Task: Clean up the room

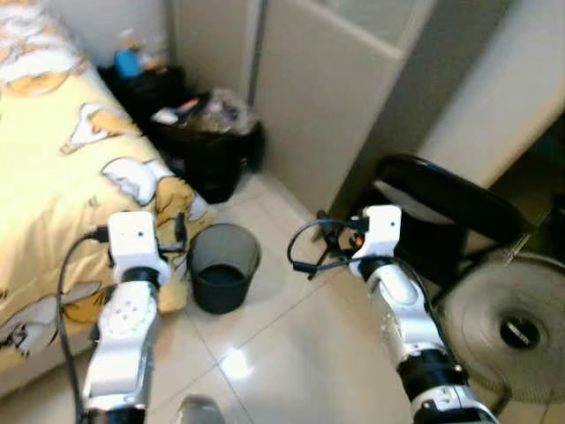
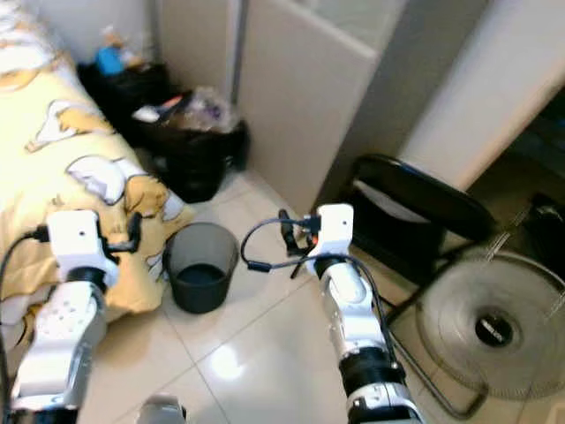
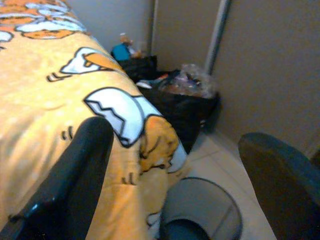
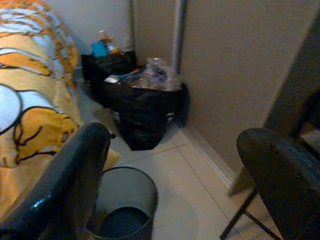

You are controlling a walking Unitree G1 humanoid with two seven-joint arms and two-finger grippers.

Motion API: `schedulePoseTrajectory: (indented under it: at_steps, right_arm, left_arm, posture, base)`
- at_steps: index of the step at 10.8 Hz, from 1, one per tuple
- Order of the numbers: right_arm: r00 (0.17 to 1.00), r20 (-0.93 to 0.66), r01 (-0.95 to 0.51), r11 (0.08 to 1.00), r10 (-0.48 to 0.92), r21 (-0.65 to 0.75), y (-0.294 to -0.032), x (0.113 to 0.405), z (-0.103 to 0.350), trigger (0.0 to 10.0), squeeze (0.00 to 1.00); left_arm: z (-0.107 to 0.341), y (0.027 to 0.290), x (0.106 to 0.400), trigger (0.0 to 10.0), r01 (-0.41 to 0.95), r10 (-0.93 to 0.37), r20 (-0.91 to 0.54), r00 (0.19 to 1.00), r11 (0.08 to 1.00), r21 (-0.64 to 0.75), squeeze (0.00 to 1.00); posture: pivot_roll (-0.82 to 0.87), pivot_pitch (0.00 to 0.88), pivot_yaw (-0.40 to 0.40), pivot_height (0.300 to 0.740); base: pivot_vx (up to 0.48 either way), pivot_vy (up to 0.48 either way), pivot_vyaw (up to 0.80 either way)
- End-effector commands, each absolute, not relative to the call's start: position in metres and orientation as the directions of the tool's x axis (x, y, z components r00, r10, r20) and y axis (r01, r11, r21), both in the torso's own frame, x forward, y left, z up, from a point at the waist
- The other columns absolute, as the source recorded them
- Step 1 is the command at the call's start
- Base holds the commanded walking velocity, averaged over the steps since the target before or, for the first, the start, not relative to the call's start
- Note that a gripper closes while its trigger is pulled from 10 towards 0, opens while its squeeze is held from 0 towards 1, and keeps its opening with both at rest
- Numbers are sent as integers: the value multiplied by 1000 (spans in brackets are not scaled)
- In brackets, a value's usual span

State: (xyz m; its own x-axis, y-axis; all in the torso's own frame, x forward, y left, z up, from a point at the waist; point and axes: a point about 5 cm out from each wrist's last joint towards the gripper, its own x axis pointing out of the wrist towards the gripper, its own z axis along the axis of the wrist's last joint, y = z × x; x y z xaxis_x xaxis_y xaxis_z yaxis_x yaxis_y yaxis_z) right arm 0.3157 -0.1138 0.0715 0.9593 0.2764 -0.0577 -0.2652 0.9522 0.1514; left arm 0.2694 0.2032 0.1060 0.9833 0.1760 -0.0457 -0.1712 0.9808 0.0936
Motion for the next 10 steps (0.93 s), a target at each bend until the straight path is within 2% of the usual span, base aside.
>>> schedulePoseTrajectory:
  at_steps: [1,2,4,6,8,9,10]
  right_arm:
    - [963,-72,-247,958,260,147,-124,314,66,10000,506]
    - [967,-72,-229,958,244,173,-126,317,67,10000,451]
    - [976,-75,-185,957,206,222,-126,322,69,10000,435]
    - [982,-40,-171,959,184,226,-120,326,74,10000,435]
    - [989,26,-148,968,145,203,-118,335,86,10000,435]
    - [996,27,-84,970,79,228,-126,338,89,10000,435]
    - [998,55,6,971,-20,238,-146,339,94,10000,435]
  left_arm:
    - [108,196,272,10000,-160,164,-34,986,983,94,0]
    - [112,197,275,10000,-166,170,-18,985,978,129,0]
    - [115,195,279,10000,-127,132,-17,991,976,178,0]
    - [119,191,287,10000,-12,22,-38,999,970,244,0]
    - [128,184,304,10000,106,-96,-57,994,965,239,0]
    - [129,179,312,10000,129,-116,-67,991,964,233,0]
    - [132,158,323,10000,212,-201,-68,977,952,223,0]
  posture:
    - [298,0,-214,740]
    - [300,0,-209,740]
    - [306,0,-182,740]
    - [294,0,-104,740]
    - [239,0,-23,740]
    - [195,0,-3,740]
    - [98,0,50,740]
  base:
    - [450,0,481]
    - [454,0,0]
    - [461,0,0]
    - [412,0,0]
    - [0,0,0]
    - [0,0,0]
    - [0,0,0]
